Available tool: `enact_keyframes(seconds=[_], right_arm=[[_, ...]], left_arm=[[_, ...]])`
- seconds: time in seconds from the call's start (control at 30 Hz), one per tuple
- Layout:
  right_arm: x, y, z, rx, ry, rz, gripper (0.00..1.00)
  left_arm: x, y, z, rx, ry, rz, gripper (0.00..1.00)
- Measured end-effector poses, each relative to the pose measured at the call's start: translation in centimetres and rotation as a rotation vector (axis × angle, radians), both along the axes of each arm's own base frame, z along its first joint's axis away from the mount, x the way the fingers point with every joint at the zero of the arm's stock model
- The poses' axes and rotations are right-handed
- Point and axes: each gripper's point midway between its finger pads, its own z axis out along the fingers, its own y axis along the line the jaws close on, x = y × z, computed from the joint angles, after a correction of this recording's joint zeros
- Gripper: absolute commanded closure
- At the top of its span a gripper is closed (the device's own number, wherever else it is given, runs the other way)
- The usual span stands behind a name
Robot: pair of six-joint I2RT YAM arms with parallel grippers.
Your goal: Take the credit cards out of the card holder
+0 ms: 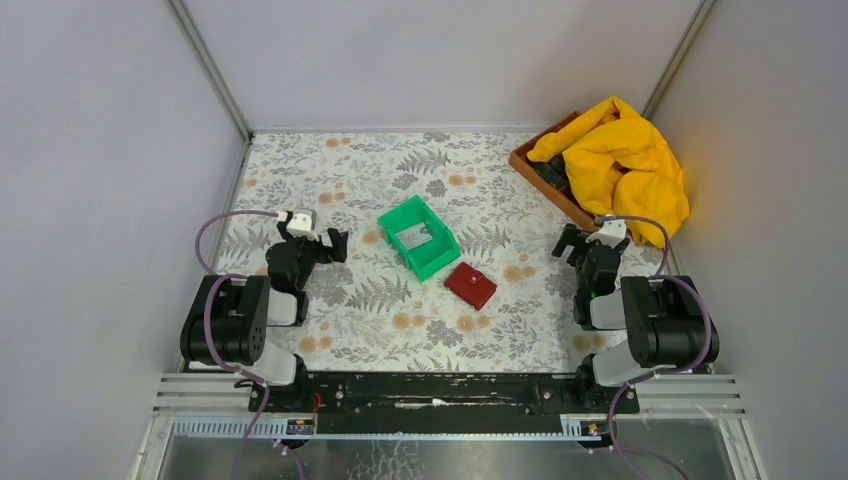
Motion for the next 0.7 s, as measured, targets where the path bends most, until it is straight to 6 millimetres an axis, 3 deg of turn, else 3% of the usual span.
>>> enact_keyframes(seconds=[0.57,0.7], right_arm=[[0.00,0.01,0.00,0.000,0.000,0.000,0.01],[0.29,0.97,-0.05,-0.003,0.008,0.062,0.01]], left_arm=[[0.00,0.01,0.00,0.000,0.000,0.000,0.00],[0.02,0.02,-0.07,0.000,0.004,0.001,0.00]])
